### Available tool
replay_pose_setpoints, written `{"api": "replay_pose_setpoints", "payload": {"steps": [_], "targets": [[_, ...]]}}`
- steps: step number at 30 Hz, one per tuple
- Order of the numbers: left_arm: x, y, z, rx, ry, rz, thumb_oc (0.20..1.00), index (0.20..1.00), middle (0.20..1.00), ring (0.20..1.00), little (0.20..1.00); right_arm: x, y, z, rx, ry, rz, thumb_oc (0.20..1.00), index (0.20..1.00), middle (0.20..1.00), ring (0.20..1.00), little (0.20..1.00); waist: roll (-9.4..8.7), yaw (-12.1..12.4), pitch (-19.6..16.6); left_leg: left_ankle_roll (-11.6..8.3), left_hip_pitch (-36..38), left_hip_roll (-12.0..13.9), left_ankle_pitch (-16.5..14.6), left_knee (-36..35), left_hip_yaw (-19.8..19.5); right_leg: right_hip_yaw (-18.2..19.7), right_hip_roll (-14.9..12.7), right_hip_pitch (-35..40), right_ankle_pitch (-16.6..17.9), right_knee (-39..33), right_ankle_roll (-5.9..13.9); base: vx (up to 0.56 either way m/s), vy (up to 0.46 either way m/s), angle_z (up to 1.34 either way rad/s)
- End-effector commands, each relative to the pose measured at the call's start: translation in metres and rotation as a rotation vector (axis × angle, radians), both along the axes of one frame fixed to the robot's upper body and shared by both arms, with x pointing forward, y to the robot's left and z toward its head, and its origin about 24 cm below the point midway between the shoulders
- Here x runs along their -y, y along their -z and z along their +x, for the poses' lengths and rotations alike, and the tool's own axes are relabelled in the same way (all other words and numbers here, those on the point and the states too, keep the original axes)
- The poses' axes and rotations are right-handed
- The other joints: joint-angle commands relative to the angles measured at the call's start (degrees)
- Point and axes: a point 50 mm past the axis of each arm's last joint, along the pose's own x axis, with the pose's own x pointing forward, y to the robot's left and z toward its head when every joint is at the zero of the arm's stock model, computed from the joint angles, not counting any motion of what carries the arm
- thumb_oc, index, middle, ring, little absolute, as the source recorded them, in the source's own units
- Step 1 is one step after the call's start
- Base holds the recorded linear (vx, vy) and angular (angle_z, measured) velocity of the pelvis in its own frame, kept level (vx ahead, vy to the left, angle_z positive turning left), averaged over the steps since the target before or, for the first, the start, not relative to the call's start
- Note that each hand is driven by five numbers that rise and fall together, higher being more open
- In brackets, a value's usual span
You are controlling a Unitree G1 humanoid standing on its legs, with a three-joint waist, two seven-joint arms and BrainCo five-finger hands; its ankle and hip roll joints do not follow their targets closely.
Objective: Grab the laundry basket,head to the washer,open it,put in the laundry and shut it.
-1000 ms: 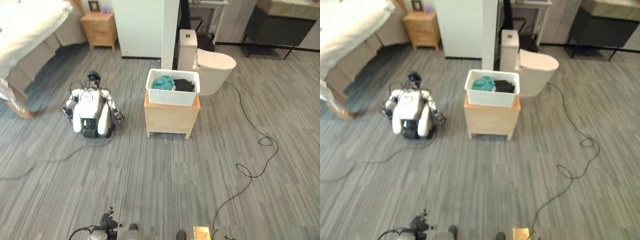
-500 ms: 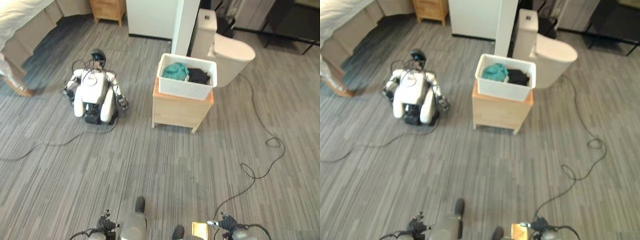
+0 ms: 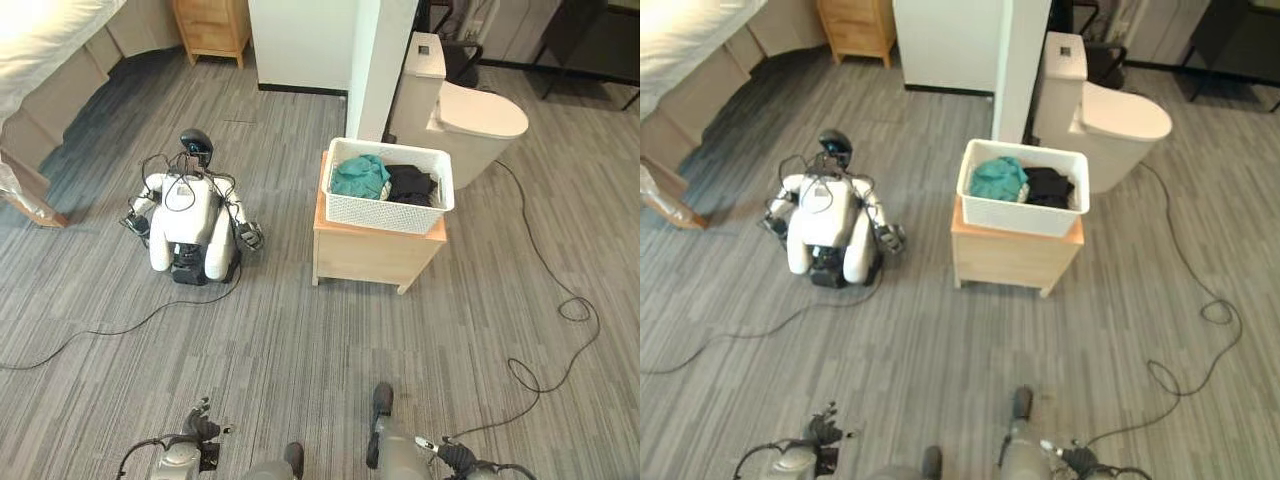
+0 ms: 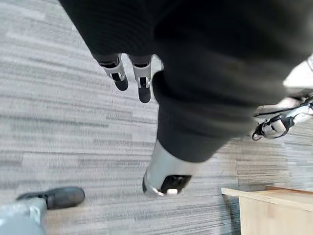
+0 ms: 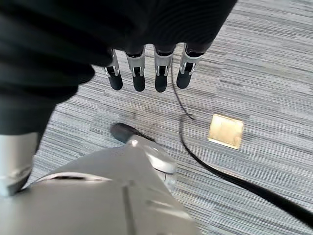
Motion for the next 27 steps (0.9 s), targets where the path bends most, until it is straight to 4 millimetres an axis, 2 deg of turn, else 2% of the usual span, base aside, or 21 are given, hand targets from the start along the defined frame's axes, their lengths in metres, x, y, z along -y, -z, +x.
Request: {"api": "replay_pose_setpoints", "payload": {"steps": [1, 3, 4, 5, 6, 7, 9, 11, 12, 13, 14, 17, 20, 21, 22, 24, 26, 27], "targets": [[-0.005, -0.002, -0.001, 0.006, 0.029, 0.028, 1.0, 1.0, 1.0, 1.0, 1.0, 0.012, 0.005, -0.036, -0.128, 0.015, -0.026, 1.0, 1.0, 1.0, 1.0, 1.0, -0.8, 0.1, -1.4, -3.03, 1.0, 3.6, -5.7, 5.5, 2.1, 0.1, -1.7, -0.4, 1.1, 3.1, 3.29, 0.46, -0.332, 0.46], [-0.007, 0.004, -0.014, -0.04, -0.002, 0.032, 1.0, 1.0, 1.0, 1.0, 1.0, 0.013, 0.005, -0.039, -0.135, 0.013, -0.027, 1.0, 1.0, 1.0, 1.0, 1.0, -0.23, -0.4, -2.9, -4.22, 3.4, 6.7, -4.2, 5.7, 1.5, 0.4, 0.9, 0.1, 0.4, 6.2, 2.42, 0.48, -0.428, 0.32], [-0.008, 0.006, -0.021, -0.063, -0.027, 0.03, 1.0, 1.0, 1.0, 1.0, 1.0, 0.014, 0.005, -0.039, -0.132, 0.004, -0.03, 1.0, 1.0, 1.0, 1.0, 1.0, 0.17, -0.2, -3.7, -5.78, 2.0, 9.7, 1.5, 10.9, 0.9, 0.9, 4.6, 0.8, -1.4, 8.3, 0.36, 0.37, -0.384, 0.12], [-0.008, 0.006, -0.021, -0.063, -0.027, 0.03, 1.0, 1.0, 1.0, 1.0, 1.0, 0.014, 0.005, -0.039, -0.132, 0.004, -0.03, 1.0, 1.0, 1.0, 1.0, 1.0, 0.27, -0.3, -3.7, -5.84, 1.9, 9.8, 1.4, 10.9, 0.9, 0.8, 4.7, 0.8, -1.5, 8.3, 0.31, 0.3, -0.402, -0.03], [-0.008, 0.006, -0.021, -0.058, -0.04, 0.023, 1.0, 1.0, 1.0, 1.0, 1.0, 0.016, 0.003, -0.034, -0.107, 0.016, -0.037, 1.0, 1.0, 1.0, 1.0, 1.0, 0.1, 0.2, -3.7, -6.16, -1.8, 11.3, 5.7, 18.2, 1.4, -0.4, 5.5, 2.4, -2.4, 7.9, -0.88, 0.13, -0.288, -0.06], [-0.009, 0.006, -0.022, -0.053, -0.054, 0.017, 1.0, 1.0, 1.0, 1.0, 1.0, 0.019, 0.001, -0.027, -0.069, 0.036, -0.046, 1.0, 1.0, 1.0, 1.0, 1.0, -0.61, 0.6, -3.3, -5.6, -5.3, 11.9, 8.5, 24.8, 2.2, -1.2, 5.9, 4.2, -3.2, 7.1, -2.1, 0.21, -0.423, -0.16], [-0.015, 0.002, -0.018, -0.026, -0.092, 0.025, 1.0, 1.0, 1.0, 1.0, 1.0, 0.023, -0.004, -0.011, 0.014, 0.082, -0.04, 1.0, 1.0, 1.0, 1.0, 1.0, -1.41, 1.1, -2.7, -4.45, -9.6, 13.5, 12.4, 34.6, 2.5, -1.1, 8.4, 7.2, -5.4, 6.2, -4.87, 0.22, -0.396, -0.22], [-0.019, -0.002, -0.01, 0.012, -0.114, 0.031, 1.0, 1.0, 1.0, 1.0, 1.0, 0.027, -0.01, 0.004, 0.082, 0.094, -0.052, 1.0, 1.0, 1.0, 1.0, 1.0, -2.3, 1.7, -1.8, -3.76, -12.7, 17.1, 14.6, 37.6, 6.0, -1.8, 9.5, 9.6, -7.5, 6.0, -6.56, 0.24, -0.321, -0.31], [-0.018, -0.004, -0.006, 0.025, -0.107, 0.028, 1.0, 1.0, 1.0, 1.0, 1.0, 0.03, -0.013, 0.011, 0.109, 0.097, -0.061, 1.0, 1.0, 1.0, 1.0, 1.0, -2.21, 2.1, -1.5, -4.28, -14.4, 18.3, 13.3, 37.0, 7.1, -1.8, 10.1, 11.2, -8.9, 5.9, -6.5, 0.23, -0.186, -0.16], [-0.014, -0.005, 0.0, 0.04, -0.085, 0.024, 1.0, 1.0, 1.0, 1.0, 1.0, 0.033, -0.016, 0.017, 0.134, 0.098, -0.063, 1.0, 1.0, 1.0, 1.0, 1.0, -2.66, 2.5, -0.8, -3.51, -16.8, 17.5, 12.0, 35.2, 8.7, -1.8, 9.9, 11.8, -9.2, 6.0, -6.97, 0.24, -0.086, 0.05], [-0.012, -0.005, 0.002, 0.046, -0.072, 0.019, 1.0, 1.0, 1.0, 1.0, 1.0, 0.033, -0.017, 0.019, 0.14, 0.088, -0.061, 1.0, 1.0, 1.0, 1.0, 1.0, -2.6, 2.9, -0.7, -3.61, -18.3, 16.2, 10.7, 33.1, 9.2, -1.6, 10.1, 12.6, -10.1, 6.1, -6.88, 0.2, -0.018, 0.05], [-0.004, -0.005, 0.006, 0.058, -0.048, 0.0, 1.0, 1.0, 1.0, 1.0, 1.0, 0.03, -0.016, 0.018, 0.135, 0.064, -0.058, 1.0, 1.0, 1.0, 1.0, 1.0, -1.9, 3.8, -0.7, -4.39, -21.1, 13.4, 9.8, 18.8, 11.2, -2.4, 10.5, 14.8, -12.5, 6.2, -6.19, 0.27, 0.068, 0.01], [0.001, -0.006, 0.008, 0.067, -0.024, -0.011, 1.0, 1.0, 1.0, 1.0, 1.0, 0.025, -0.013, 0.014, 0.116, 0.06, -0.049, 1.0, 1.0, 1.0, 1.0, 1.0, -0.42, 6.0, -0.7, -5.28, -23.6, 8.7, 15.3, 5.7, 8.6, -1.9, 12.6, 18.4, -14.4, 5.5, -6.28, 0.33, 0.1, 0.12], [0.001, -0.005, 0.007, 0.063, -0.023, -0.01, 1.0, 1.0, 1.0, 1.0, 1.0, 0.022, -0.011, 0.012, 0.109, 0.067, -0.04, 1.0, 1.0, 1.0, 1.0, 1.0, -0.25, 6.6, -0.9, -5.65, -25.0, 7.7, 15.8, 4.4, 7.9, -1.6, 12.9, 19.6, -15.0, 5.2, -6.13, 0.34, 0.105, -0.13], [0.001, -0.004, 0.004, 0.052, -0.025, -0.016, 1.0, 1.0, 1.0, 1.0, 1.0, 0.018, -0.01, 0.01, 0.096, 0.064, -0.029, 1.0, 1.0, 1.0, 1.0, 1.0, 0.06, 6.9, -1.3, -5.78, -24.7, 7.8, 16.4, 3.6, 7.7, -1.3, 13.3, 20.0, -15.6, 5.3, -5.99, 0.35, 0.126, -0.06], [0.001, 0.002, -0.007, 0.001, -0.03, -0.008, 1.0, 1.0, 1.0, 1.0, 1.0, 0.013, -0.004, 0.001, 0.049, 0.079, -0.014, 1.0, 1.0, 1.0, 1.0, 1.0, 0.24, 7.7, -2.4, -4.97, -23.7, 7.1, 15.9, 5.0, 7.2, -1.1, 12.6, 21.2, -17.1, 6.7, -5.26, 0.35, 0.175, -0.25], [-0.003, 0.005, -0.016, -0.037, -0.046, 0.003, 1.0, 1.0, 1.0, 1.0, 1.0, 0.014, -0.002, -0.006, 0.022, 0.14, -0.003, 1.0, 1.0, 1.0, 1.0, 1.0, 0.19, 8.6, -2.9, -3.58, -21.6, 5.9, 14.0, 5.5, 6.4, -0.6, 11.6, 20.0, -17.2, 12.0, -4.15, 0.28, 0.198, -0.82], [-0.006, 0.005, -0.018, -0.045, -0.052, 0.011, 1.0, 1.0, 1.0, 1.0, 1.0, 0.017, -0.003, -0.005, 0.031, 0.187, -0.001, 1.0, 1.0, 1.0, 1.0, 1.0, 0.63, 8.3, -2.8, -2.92, -20.5, 5.8, 13.5, 5.4, 6.5, -0.2, 11.4, 18.0, -16.7, 17.0, -3.41, 0.19, 0.196, -0.84]]}}
